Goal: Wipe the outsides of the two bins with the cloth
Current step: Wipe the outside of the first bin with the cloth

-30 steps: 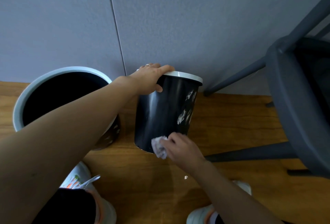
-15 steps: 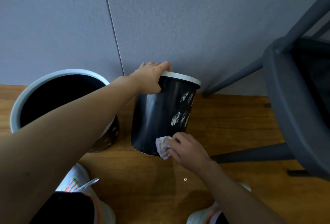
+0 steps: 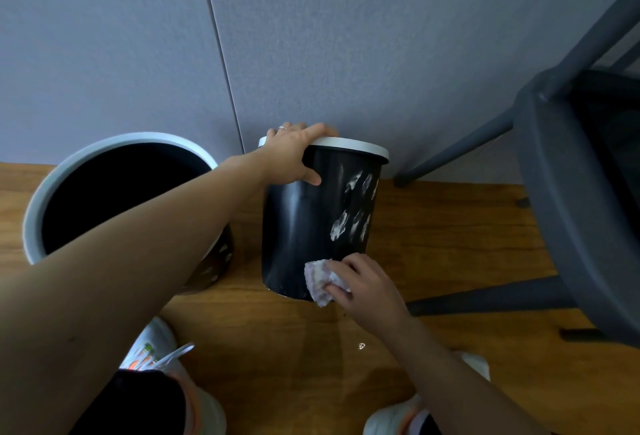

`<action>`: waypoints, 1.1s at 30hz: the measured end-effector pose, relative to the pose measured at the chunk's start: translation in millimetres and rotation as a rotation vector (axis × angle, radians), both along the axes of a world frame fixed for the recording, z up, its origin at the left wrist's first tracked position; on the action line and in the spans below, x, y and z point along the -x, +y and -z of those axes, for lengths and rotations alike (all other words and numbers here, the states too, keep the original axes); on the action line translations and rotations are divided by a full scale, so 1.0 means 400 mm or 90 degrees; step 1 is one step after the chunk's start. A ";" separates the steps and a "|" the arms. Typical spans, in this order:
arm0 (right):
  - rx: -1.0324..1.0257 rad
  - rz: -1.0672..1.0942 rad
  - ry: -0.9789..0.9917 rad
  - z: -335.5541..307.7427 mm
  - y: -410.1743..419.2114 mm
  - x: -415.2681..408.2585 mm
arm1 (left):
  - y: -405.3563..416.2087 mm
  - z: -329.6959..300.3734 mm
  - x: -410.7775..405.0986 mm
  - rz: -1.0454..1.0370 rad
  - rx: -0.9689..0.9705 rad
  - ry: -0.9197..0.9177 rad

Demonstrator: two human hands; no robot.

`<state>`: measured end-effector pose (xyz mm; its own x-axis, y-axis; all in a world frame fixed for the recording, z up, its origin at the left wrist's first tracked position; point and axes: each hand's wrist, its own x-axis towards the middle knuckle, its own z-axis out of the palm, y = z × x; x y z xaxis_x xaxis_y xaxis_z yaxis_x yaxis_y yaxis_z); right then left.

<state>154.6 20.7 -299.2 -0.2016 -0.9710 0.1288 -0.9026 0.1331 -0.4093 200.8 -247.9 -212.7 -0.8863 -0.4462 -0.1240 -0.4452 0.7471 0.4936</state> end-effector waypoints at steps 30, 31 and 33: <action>0.010 0.008 0.086 -0.071 -0.092 0.044 | -0.015 0.018 -0.016 0.043 0.051 -0.004; 0.023 0.042 0.073 -0.074 -0.100 0.043 | -0.016 0.018 -0.016 0.040 0.050 -0.004; 0.007 0.072 0.050 -0.057 -0.089 0.023 | -0.019 0.016 -0.017 0.042 0.048 -0.003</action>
